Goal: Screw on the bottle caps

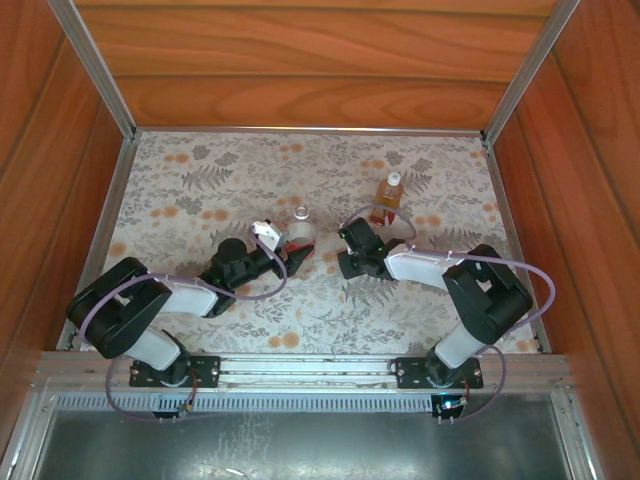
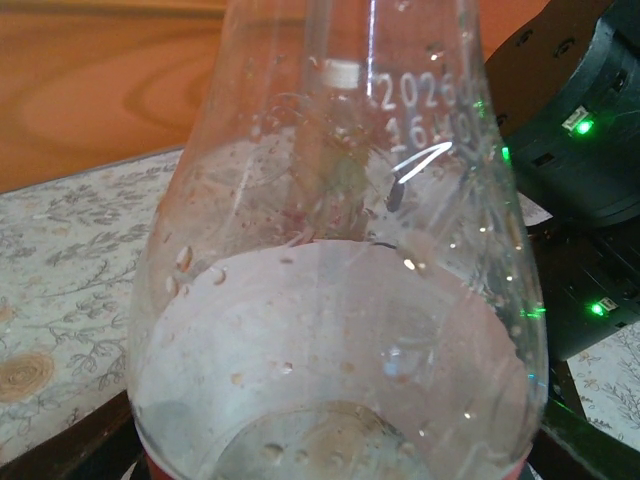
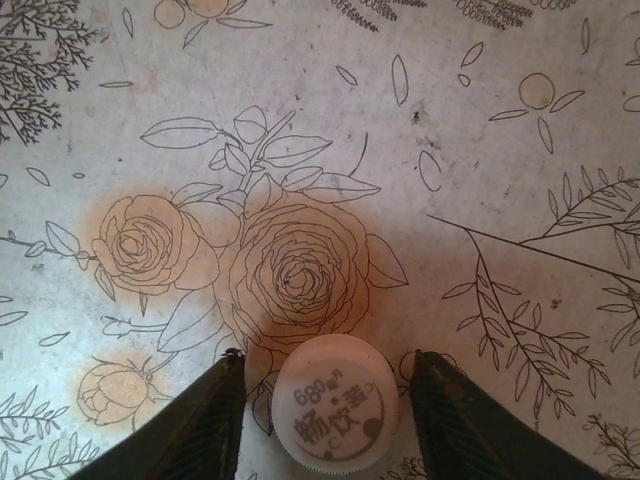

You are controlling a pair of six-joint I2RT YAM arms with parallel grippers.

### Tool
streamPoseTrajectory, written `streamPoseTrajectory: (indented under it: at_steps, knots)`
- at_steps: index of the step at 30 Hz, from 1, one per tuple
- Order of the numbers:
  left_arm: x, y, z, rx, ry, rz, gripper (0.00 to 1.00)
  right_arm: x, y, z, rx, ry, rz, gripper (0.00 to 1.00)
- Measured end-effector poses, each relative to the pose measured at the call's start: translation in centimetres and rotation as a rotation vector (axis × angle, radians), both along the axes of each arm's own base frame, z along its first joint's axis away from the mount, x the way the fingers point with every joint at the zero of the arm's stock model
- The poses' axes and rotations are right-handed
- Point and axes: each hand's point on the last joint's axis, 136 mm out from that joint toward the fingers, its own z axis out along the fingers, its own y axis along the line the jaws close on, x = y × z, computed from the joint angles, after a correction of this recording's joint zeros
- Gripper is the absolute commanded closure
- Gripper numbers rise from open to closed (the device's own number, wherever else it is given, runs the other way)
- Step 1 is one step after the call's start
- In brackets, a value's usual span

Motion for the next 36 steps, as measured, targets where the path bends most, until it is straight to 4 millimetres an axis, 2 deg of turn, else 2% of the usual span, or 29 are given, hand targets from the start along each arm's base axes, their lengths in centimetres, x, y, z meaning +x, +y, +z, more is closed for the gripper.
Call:
streamPoseTrajectory:
  at_steps: [7, 13, 25, 36]
  knots:
    - [0.0, 0.0, -0.3, -0.018, -0.019, -0.001, 0.3, 0.1, 0.1, 1.0, 0.02, -0.021, -0.003, 0.41]
    - [-0.1, 0.0, -0.3, -0.02, -0.022, -0.002, 0.29, 0.2, 0.1, 1.8, 0.041, -0.046, -0.002, 0.44]
    - [-0.1, -0.1, -0.4, -0.024, -0.028, -0.008, 0.29, -0.1, 0.0, 0.4, 0.02, -0.017, 0.001, 0.51]
    - [-0.1, -0.1, -0.4, -0.024, -0.028, -0.008, 0.29, 0.0, 0.1, 0.2, 0.018, -0.016, 0.003, 0.6]
